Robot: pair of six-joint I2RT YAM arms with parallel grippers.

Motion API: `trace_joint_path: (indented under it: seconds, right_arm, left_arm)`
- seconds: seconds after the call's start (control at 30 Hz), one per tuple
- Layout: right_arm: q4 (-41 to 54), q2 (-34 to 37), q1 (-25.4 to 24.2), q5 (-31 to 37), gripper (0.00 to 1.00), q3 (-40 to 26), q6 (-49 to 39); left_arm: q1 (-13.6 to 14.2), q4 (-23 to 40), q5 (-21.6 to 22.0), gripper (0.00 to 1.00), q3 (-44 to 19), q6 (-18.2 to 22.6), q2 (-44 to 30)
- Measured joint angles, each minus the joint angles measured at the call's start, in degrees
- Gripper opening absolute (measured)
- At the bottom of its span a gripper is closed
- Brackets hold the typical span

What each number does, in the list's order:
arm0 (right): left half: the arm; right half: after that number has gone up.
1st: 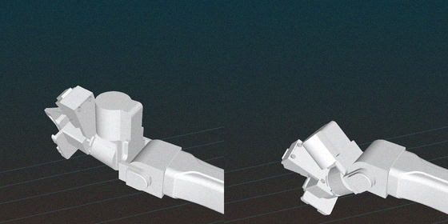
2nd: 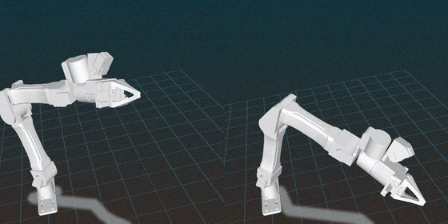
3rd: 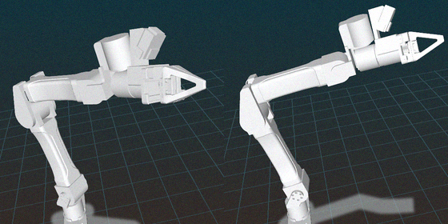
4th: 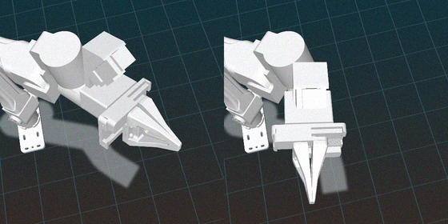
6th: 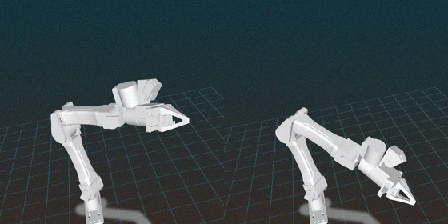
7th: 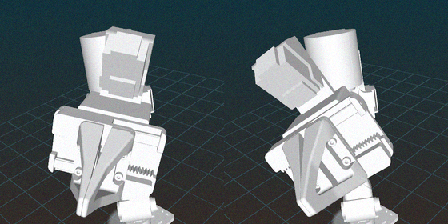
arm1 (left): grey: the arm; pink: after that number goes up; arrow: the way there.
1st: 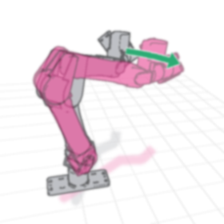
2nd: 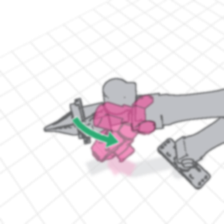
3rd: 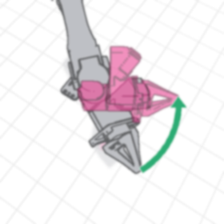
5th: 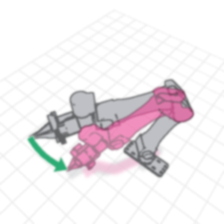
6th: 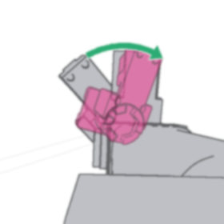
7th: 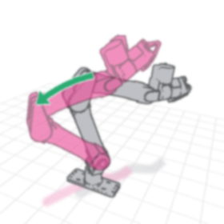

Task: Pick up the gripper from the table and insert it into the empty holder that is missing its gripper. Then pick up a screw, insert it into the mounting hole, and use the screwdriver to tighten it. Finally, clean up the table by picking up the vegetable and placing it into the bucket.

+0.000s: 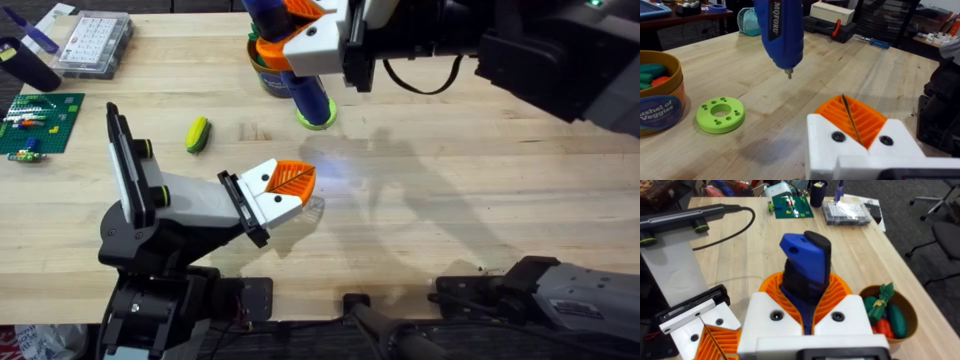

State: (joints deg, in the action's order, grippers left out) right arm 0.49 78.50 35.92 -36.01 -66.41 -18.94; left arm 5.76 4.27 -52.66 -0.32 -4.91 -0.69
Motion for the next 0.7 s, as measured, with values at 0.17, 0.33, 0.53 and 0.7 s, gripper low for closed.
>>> trace_joint_path:
  seconds: [0.17,0.33,0.53,0.7]
  right_arm:
    - [1.8,0.3,0.0,0.3,0.051,0.5,0.0]
    - [2.6,0.6,0.0,0.4,0.052,0.6,0.0]
    - [2.6,0.6,0.0,2.1,0.050,0.6,0.0]
    - [2.9,1.1,0.0,6.9,0.051,0.6,-5.4]
  left_arm:
    - [0.0,0.2,-0.1,0.011,0.0,0.0,0.0]
    - [0.0,0.2,-0.1,0.011,0.0,0.0,0.0]
    - [0.0,0.2,-0.1,0.011,0.0,0.0,0.0]
    - [0.0,0.2,-0.1,0.011,0.0,0.0,0.0]
